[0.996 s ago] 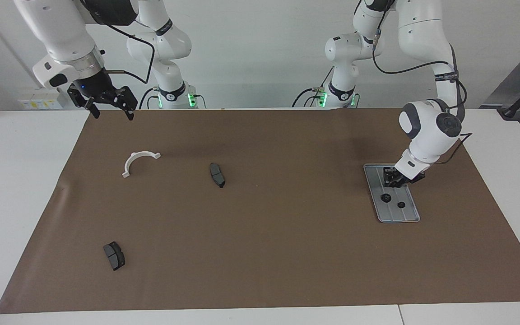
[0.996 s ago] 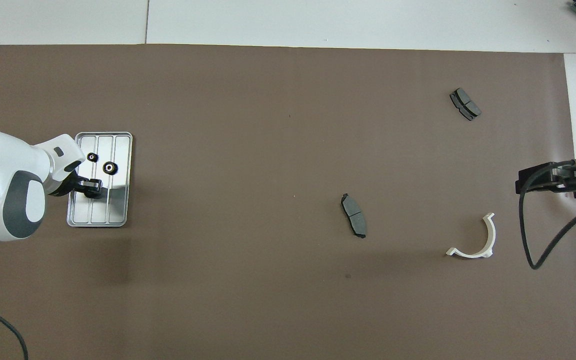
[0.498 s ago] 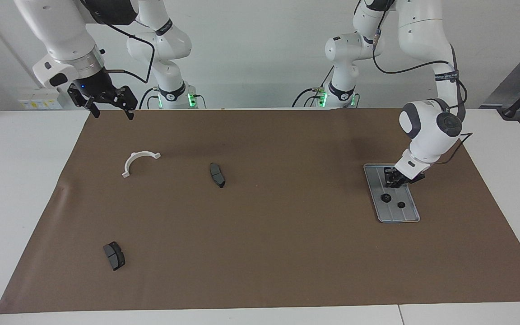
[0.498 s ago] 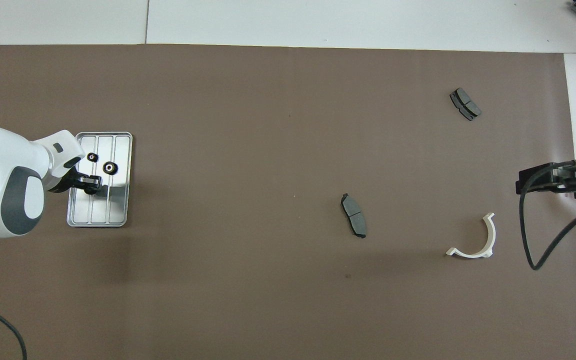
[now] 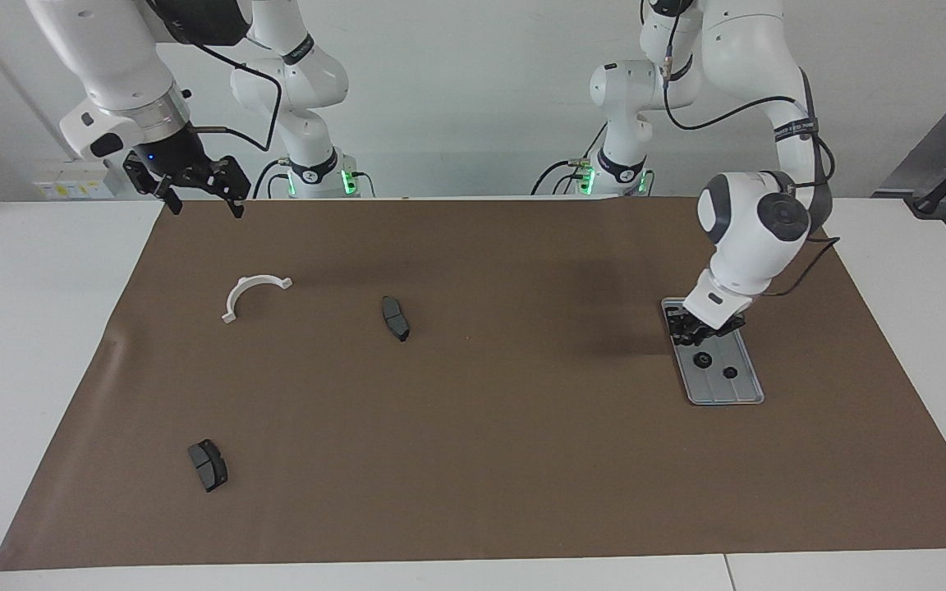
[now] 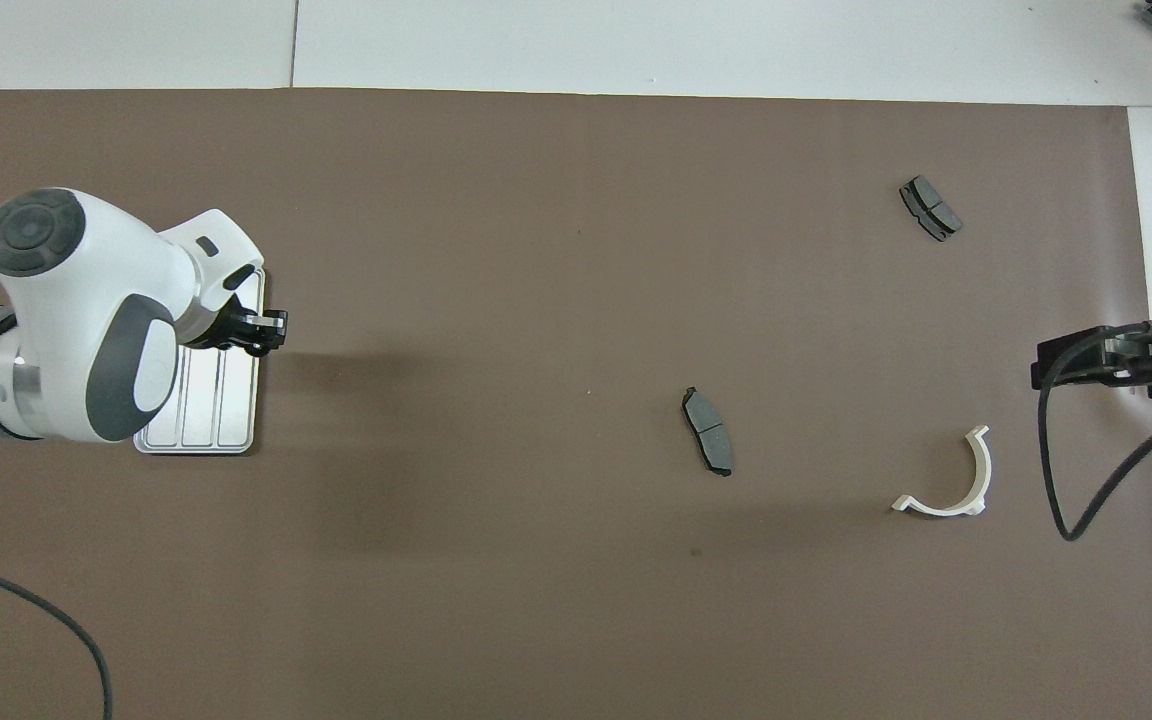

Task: Place bearing gear from tray to pile
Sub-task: 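Carry the gear to the table middle with the left gripper and release it, then grasp the middle gear with the right gripper while the left gripper grasps another gear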

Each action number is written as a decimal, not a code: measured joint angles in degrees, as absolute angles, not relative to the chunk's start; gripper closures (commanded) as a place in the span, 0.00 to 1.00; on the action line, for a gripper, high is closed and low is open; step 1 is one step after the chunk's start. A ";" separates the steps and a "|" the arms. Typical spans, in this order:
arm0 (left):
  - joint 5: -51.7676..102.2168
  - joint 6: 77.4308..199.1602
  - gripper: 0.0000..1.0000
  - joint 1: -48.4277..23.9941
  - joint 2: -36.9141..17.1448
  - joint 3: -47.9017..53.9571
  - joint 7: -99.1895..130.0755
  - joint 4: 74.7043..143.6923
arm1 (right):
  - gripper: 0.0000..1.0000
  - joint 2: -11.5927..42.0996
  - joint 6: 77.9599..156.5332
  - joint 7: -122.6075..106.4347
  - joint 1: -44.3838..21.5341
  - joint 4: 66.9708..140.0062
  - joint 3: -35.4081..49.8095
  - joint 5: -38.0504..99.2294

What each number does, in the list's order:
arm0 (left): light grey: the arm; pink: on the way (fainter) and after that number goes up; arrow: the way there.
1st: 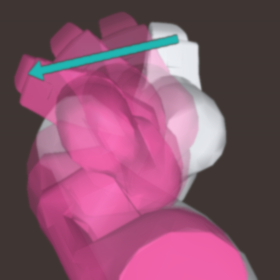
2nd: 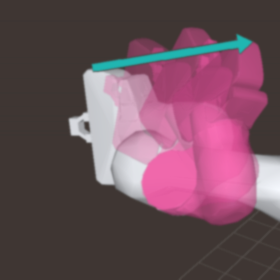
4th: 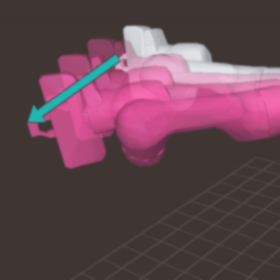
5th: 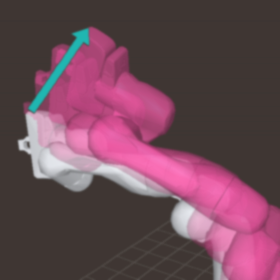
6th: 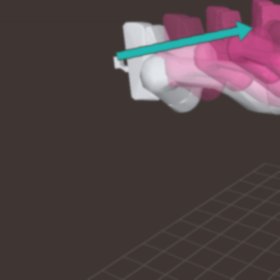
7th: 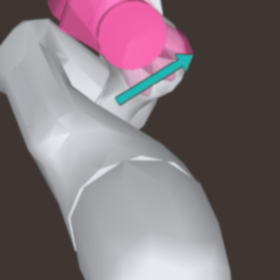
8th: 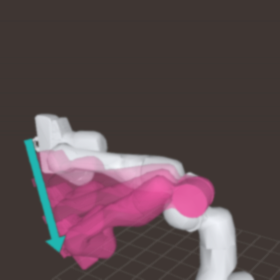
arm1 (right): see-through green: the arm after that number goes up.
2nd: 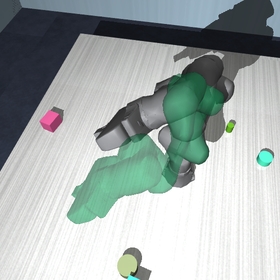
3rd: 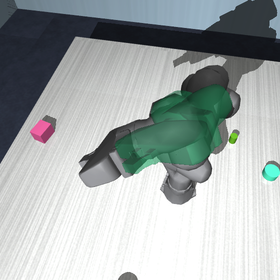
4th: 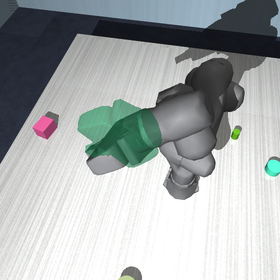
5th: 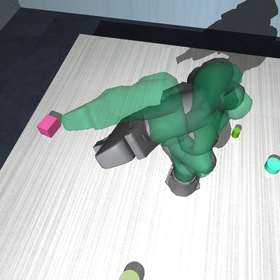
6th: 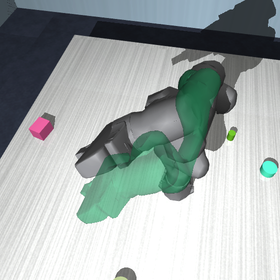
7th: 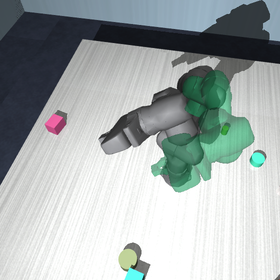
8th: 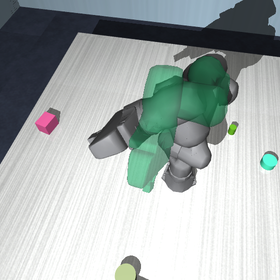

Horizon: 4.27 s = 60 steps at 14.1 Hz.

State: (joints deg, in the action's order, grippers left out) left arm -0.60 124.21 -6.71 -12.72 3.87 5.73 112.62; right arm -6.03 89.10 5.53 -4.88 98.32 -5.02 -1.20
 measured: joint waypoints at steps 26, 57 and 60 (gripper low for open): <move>0.22 134.97 0.74 -33.58 -17.97 4.22 43.92 112.43 | 0.00 -6.47 89.10 5.53 -4.88 99.31 -5.03 -1.20; 0.23 128.58 0.40 -0.06 -18.10 2.37 -2.16 107.78 | 0.00 5.70 113.38 27.07 -29.92 104.15 -4.37 0.97; 0.23 129.65 0.41 1.34 -18.30 2.33 -2.16 109.91 | 0.00 10.70 120.46 33.09 -35.30 104.19 -4.30 0.97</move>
State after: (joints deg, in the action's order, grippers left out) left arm 0.23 129.65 1.34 -18.30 2.33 -2.16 109.91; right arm 10.70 120.46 33.09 -35.30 104.19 -4.30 0.97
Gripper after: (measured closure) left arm 0.401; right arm 0.000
